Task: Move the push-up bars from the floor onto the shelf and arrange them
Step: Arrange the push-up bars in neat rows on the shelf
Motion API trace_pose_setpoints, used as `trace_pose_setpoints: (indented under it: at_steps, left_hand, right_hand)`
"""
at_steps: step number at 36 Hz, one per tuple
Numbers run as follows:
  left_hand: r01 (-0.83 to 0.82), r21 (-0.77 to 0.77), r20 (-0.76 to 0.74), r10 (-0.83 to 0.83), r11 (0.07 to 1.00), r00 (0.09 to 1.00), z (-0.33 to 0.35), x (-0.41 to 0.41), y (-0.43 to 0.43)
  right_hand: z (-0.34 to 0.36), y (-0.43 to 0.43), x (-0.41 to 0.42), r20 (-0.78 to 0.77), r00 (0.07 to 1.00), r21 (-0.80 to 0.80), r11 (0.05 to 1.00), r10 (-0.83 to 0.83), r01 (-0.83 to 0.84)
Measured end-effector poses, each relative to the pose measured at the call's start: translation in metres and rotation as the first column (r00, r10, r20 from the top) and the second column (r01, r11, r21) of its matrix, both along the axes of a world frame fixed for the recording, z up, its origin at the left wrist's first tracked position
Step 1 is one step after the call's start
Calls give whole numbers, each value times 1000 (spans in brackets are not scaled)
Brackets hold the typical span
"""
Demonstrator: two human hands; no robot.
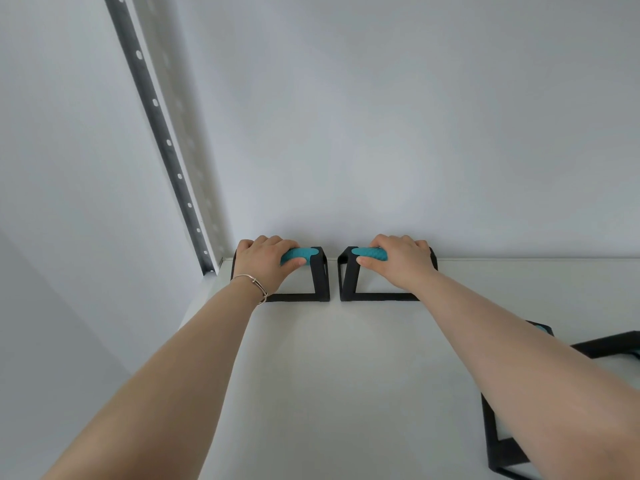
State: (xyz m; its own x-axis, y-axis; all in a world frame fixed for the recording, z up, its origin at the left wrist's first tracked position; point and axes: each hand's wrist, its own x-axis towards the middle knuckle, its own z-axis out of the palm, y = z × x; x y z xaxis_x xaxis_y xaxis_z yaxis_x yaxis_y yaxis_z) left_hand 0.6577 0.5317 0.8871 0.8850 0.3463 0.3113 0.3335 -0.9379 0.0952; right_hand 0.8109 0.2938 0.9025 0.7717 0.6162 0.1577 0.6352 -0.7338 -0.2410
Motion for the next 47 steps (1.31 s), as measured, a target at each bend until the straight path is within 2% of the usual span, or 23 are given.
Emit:
trace_pose_setpoints:
  at_steps: [34,47]
  left_hand:
    - [4,-3,18,-4,1000,1000,-1,-1,-1]
    - [-12,-19,-39,12,1000,999,6,-2,-5]
  right_hand:
    - [-1,-3,-1,20,999,-38,999,31,-30]
    - [-2,-3,-1,25,999,-19,999,28,-27]
